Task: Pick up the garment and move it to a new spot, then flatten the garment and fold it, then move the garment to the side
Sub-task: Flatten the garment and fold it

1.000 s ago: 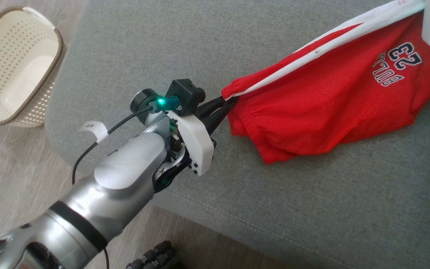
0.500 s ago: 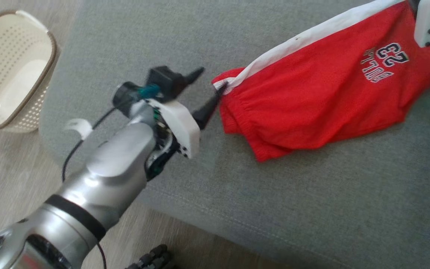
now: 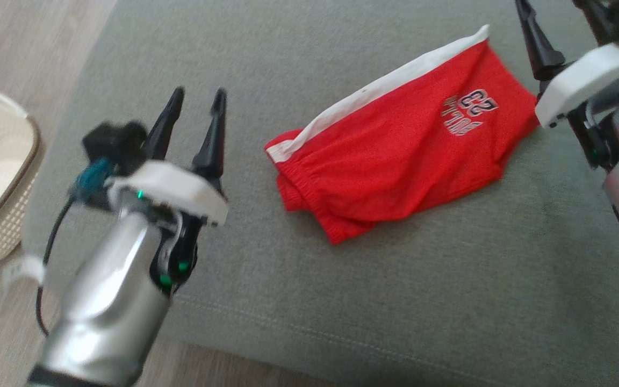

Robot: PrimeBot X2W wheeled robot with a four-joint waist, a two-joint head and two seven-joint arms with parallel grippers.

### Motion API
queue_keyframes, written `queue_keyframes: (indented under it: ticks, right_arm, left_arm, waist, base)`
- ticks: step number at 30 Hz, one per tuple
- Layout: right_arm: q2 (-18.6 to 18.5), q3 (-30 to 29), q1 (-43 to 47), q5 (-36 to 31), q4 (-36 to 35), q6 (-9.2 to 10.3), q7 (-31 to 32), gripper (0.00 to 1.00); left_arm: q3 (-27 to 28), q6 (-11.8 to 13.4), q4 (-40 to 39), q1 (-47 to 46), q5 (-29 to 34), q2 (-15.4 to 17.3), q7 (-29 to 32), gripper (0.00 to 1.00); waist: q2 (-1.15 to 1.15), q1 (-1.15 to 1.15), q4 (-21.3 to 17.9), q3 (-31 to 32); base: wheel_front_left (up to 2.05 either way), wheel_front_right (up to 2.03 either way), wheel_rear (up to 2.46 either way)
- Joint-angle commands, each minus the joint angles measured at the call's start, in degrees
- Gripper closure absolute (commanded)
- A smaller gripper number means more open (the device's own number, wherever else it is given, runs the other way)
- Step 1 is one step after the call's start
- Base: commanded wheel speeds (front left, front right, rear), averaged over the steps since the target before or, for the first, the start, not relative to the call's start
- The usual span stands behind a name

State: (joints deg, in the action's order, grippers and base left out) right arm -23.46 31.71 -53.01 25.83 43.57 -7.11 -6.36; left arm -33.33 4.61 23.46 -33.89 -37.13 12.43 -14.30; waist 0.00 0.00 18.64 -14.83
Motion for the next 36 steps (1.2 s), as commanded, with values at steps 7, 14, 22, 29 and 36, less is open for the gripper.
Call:
queue_keyframes:
  ticks: [7, 14, 22, 29, 36]
  right_arm:
    - [2.1, -9.2, 10.6, -4.7, -7.2, -0.37, -7.2, 0.0]
    - [5.4, -18.1, 22.1, -11.8, -14.9, -0.37, -8.2, 0.0]
    - [14.1, -28.4, 38.5, -24.0, -25.7, -0.37, -8.6, 0.0]
    - [18.2, -31.6, 44.6, -26.3, -28.6, -0.37, -8.4, 0.0]
    - [19.3, -32.5, 44.4, -24.6, -28.8, -0.37, -5.1, 0.0]
  left_arm:
    - [14.1, 0.0, -8.9, 11.3, 8.6, -2.9, -0.7, 0.0]
    - [21.4, -2.8, -14.0, 18.1, 16.3, -6.1, -0.7, 0.0]
    - [28.3, -6.9, -15.6, 27.5, 21.4, -9.2, -0.7, 0.0]
    - [29.1, -7.7, -16.3, 31.2, 22.5, -9.5, -0.7, 0.0]
    - [27.7, -7.4, -16.8, 30.4, 21.4, -9.5, -0.7, 0.0]
  waist:
    - [0.0, 0.0, -5.0, 6.5]
    - [0.0, 0.0, -7.3, 8.4]
    - [0.0, 0.0, -10.1, 11.2]
    - [0.0, 0.0, -10.6, 12.0]
    - [0.0, 0.0, -8.8, 10.7]
  base:
    - [0.0, 0.0, 0.0]
    - [0.0, 0.0, 0.0]
    - [0.0, 0.0, 0.0]
    - [0.0, 0.0, 0.0]
    - [0.0, 0.0, 0.0]
